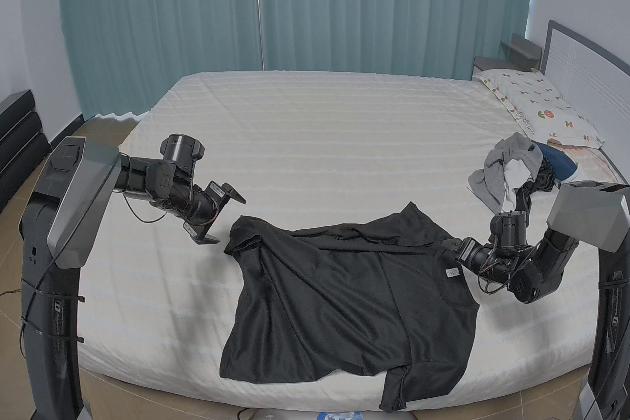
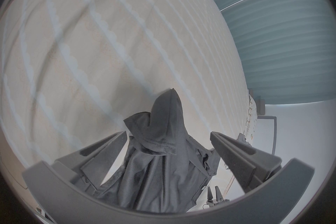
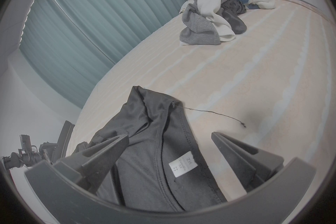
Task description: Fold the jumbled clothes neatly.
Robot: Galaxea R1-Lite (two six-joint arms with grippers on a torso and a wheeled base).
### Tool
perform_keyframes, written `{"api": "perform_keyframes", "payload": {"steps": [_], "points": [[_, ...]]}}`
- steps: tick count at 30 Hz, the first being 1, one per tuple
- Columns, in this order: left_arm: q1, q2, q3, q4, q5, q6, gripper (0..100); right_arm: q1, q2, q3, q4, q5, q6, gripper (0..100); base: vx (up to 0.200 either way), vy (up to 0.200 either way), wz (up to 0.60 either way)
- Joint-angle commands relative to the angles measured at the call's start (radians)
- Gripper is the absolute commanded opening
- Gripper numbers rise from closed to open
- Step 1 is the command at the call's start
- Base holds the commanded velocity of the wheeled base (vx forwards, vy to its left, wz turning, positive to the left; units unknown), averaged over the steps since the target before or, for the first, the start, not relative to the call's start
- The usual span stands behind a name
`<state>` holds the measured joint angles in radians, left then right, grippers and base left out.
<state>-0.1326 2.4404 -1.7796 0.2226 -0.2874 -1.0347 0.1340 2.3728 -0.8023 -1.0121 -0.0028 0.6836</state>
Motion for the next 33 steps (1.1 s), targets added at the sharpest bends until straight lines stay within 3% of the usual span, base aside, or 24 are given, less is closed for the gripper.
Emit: {"api": "perform_keyframes", "payload": {"steps": [1, 4, 9, 10, 13, 17, 21, 25, 33], "points": [[0.028, -0.064, 0.111, -0.017, -0.055, 0.005, 100, -0.013, -0.027, 0.051, 0.003, 0.001, 0.007, 100, 0.000, 0.000, 0.00], [0.034, -0.138, 0.233, -0.054, -0.114, 0.004, 100, -0.017, -0.056, 0.104, 0.003, 0.024, 0.014, 100, 0.000, 0.000, 0.00], [0.031, -0.225, 0.440, -0.200, -0.111, -0.001, 100, -0.022, -0.102, 0.164, 0.027, 0.060, 0.013, 100, 0.000, 0.000, 0.00], [0.025, -0.273, 0.563, -0.312, -0.111, -0.004, 100, -0.024, -0.127, 0.167, 0.061, 0.060, 0.008, 100, 0.000, 0.000, 0.00], [0.016, -0.314, 0.683, -0.422, -0.110, -0.018, 100, -0.024, -0.173, 0.160, 0.127, 0.058, 0.007, 100, 0.000, 0.000, 0.00], [-0.032, -0.393, 0.845, -0.537, -0.076, -0.096, 100, -0.014, -0.271, 0.196, 0.224, 0.064, 0.016, 100, 0.000, 0.000, 0.00], [-0.067, -0.437, 0.947, -0.598, -0.067, -0.099, 100, -0.014, -0.251, 0.279, 0.207, 0.084, 0.010, 100, 0.000, 0.000, 0.00], [-0.099, -0.459, 1.059, -0.732, -0.078, -0.162, 100, -0.024, -0.237, 0.368, 0.122, 0.125, 0.005, 100, 0.000, 0.000, 0.00], [-0.122, -0.405, 1.192, -0.959, -0.076, -0.148, 100, -0.016, -0.219, 0.479, -0.022, 0.190, -0.019, 100, -0.025, 0.000, 0.00]]}}
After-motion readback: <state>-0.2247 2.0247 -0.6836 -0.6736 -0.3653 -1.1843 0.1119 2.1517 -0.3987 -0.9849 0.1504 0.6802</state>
